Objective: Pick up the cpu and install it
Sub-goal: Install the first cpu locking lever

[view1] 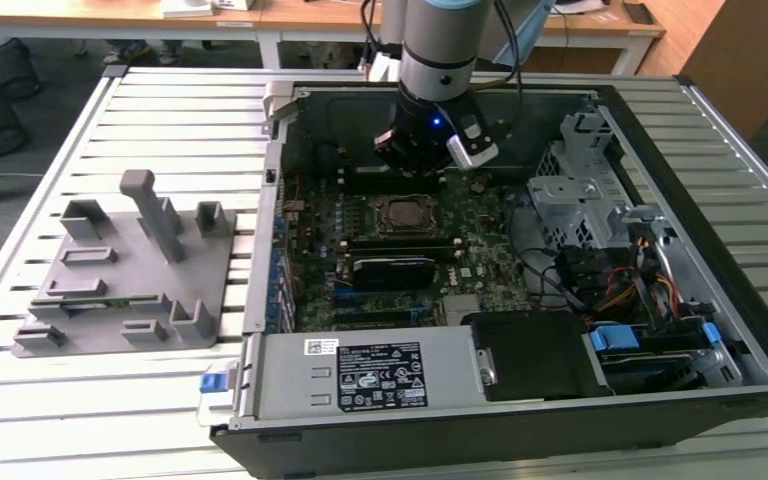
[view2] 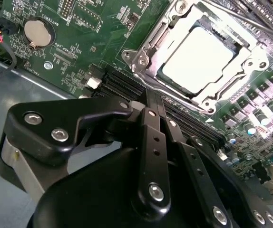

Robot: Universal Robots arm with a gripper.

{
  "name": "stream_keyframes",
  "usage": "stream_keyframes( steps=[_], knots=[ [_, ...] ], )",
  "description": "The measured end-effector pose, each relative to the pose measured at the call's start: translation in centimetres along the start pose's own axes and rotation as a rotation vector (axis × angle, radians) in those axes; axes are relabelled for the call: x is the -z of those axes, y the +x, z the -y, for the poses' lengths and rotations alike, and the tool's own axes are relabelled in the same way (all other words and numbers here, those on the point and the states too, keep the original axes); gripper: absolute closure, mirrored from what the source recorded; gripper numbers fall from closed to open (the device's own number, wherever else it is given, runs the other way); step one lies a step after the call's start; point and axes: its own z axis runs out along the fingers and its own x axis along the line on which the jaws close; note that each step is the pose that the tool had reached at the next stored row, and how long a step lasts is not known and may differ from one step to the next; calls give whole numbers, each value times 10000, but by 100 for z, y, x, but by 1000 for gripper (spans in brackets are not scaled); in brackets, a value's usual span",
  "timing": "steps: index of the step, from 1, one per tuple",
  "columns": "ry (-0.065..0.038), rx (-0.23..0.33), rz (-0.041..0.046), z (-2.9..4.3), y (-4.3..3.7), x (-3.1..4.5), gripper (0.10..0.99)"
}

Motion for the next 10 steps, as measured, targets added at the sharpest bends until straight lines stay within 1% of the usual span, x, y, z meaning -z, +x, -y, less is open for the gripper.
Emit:
stream_keyframes(
  steps=[10],
  knots=[
    [1,0,0,47,1,6,980]
  ],
)
